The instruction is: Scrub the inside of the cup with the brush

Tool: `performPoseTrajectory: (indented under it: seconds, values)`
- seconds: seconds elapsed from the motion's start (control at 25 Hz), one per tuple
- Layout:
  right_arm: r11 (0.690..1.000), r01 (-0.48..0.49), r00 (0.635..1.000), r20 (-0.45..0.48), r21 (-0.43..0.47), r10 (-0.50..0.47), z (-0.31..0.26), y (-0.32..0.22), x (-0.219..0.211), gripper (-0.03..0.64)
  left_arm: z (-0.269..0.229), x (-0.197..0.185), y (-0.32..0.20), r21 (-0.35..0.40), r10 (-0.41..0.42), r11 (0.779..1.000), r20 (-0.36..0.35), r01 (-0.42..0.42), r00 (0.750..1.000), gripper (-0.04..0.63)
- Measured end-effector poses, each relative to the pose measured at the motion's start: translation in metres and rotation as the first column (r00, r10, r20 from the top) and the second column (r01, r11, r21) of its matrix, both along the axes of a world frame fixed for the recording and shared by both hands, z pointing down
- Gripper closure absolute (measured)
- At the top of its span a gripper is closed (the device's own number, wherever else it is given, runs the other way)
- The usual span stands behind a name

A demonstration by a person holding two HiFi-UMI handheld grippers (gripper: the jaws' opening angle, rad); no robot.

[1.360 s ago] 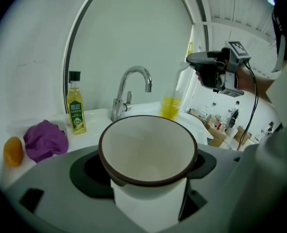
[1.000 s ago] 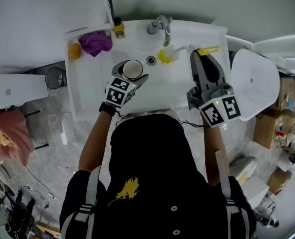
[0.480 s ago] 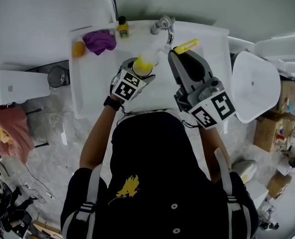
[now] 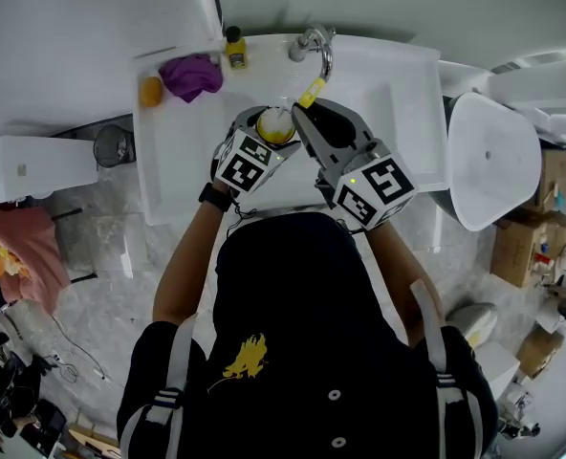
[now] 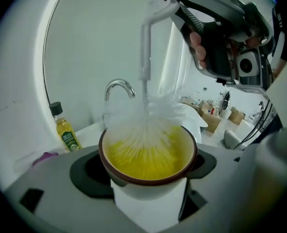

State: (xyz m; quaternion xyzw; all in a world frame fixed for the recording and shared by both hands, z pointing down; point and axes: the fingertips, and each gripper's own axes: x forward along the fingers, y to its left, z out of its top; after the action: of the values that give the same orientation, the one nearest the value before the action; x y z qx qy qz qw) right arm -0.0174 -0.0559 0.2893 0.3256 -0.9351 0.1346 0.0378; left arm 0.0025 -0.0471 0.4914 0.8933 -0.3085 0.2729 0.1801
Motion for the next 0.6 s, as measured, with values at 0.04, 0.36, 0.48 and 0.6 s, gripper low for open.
performPoseTrajectory:
  seconds: [0.04,0.36,0.48,0.6]
  values:
    - [1.0,0.003,1.0,0.008,0.013,-0.003,-0.008,-0.001,-0.001,0.548,0.002,0.0,0.002,-0.01,-0.005,1.0,-0.008,0.005,1.0,0.172]
    - [0.996,0.014,1.0,0.014,0.091,-0.015,-0.041,-0.005,0.0,0.548,0.0,0.003,0.002,-0.006,-0.01,1.0,-0.02,0.01,1.0,0.172]
    - [0.999,0.004,1.0,-0.008,0.036,-0.004,-0.01,0.002,0.0,0.548,-0.01,0.005,0.0,0.006,-0.005,1.0,-0.024,0.005,1.0,0.172]
    - [1.0,-0.002,1.0,-0.004,0.029,0.002,-0.005,0.003,0.0,0.548,-0.011,0.003,-0.001,0.013,0.006,1.0,-0.008,-0.006,1.0,0.172]
